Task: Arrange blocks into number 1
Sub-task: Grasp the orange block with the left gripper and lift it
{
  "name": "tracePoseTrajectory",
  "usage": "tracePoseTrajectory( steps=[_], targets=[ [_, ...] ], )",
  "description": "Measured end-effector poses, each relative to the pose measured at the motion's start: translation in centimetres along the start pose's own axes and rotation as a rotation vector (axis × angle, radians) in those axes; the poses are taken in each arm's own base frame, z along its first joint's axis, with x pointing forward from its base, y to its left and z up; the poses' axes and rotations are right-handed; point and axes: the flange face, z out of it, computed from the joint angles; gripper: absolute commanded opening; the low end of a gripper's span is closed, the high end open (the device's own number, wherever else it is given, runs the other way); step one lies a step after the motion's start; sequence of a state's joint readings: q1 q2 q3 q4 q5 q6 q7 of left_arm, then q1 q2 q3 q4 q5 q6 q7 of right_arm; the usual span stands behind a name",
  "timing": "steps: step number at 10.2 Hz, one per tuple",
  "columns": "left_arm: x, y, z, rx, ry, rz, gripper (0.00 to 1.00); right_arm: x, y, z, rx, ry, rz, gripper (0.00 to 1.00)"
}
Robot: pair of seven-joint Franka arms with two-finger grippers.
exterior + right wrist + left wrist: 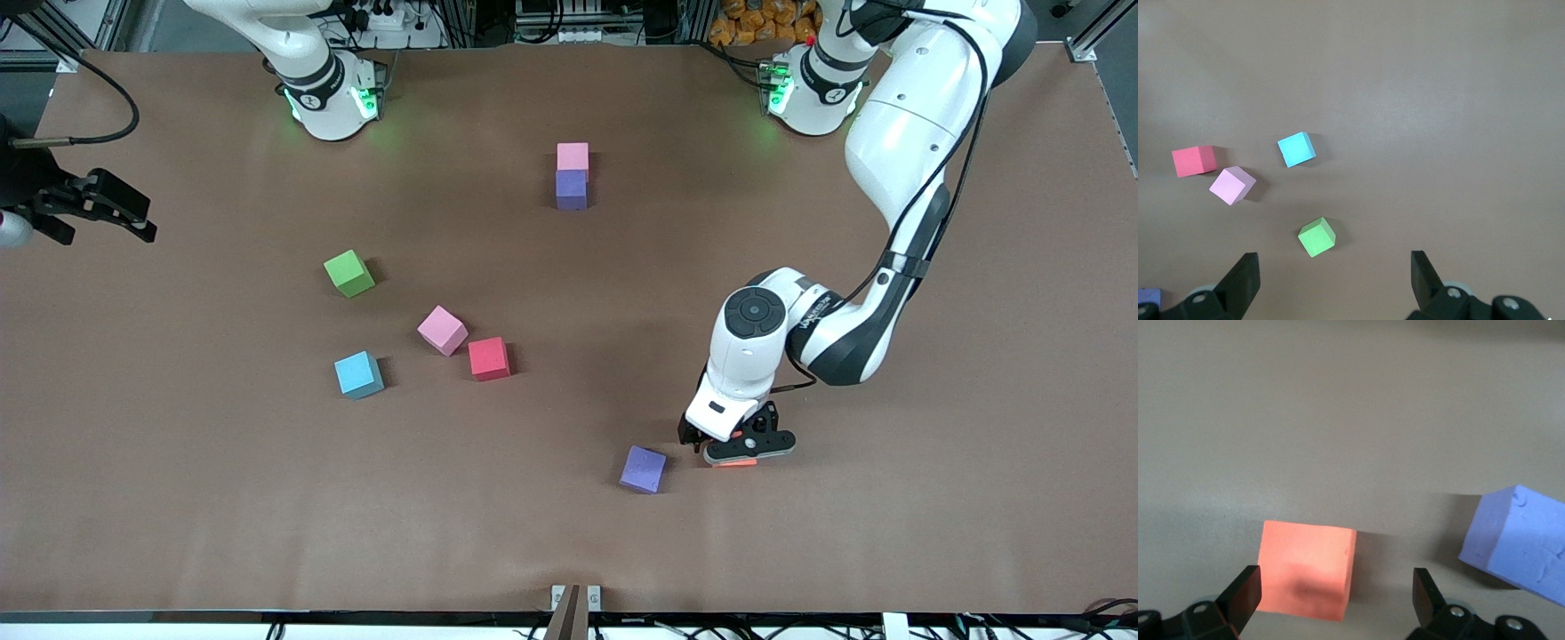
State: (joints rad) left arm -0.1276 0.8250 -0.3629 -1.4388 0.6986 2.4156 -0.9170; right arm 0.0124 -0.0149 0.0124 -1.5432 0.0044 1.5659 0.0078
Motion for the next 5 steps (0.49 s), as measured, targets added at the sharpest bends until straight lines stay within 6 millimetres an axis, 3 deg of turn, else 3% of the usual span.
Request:
tracePoseTrajectory(
  steps=[5],
  targets=[
    [1.1,-3.9,2.1,-0.122,-0.157,0.119,1.00,0.0,0.0,0.0,0.000,0.000,0.000,1.00]
  ],
)
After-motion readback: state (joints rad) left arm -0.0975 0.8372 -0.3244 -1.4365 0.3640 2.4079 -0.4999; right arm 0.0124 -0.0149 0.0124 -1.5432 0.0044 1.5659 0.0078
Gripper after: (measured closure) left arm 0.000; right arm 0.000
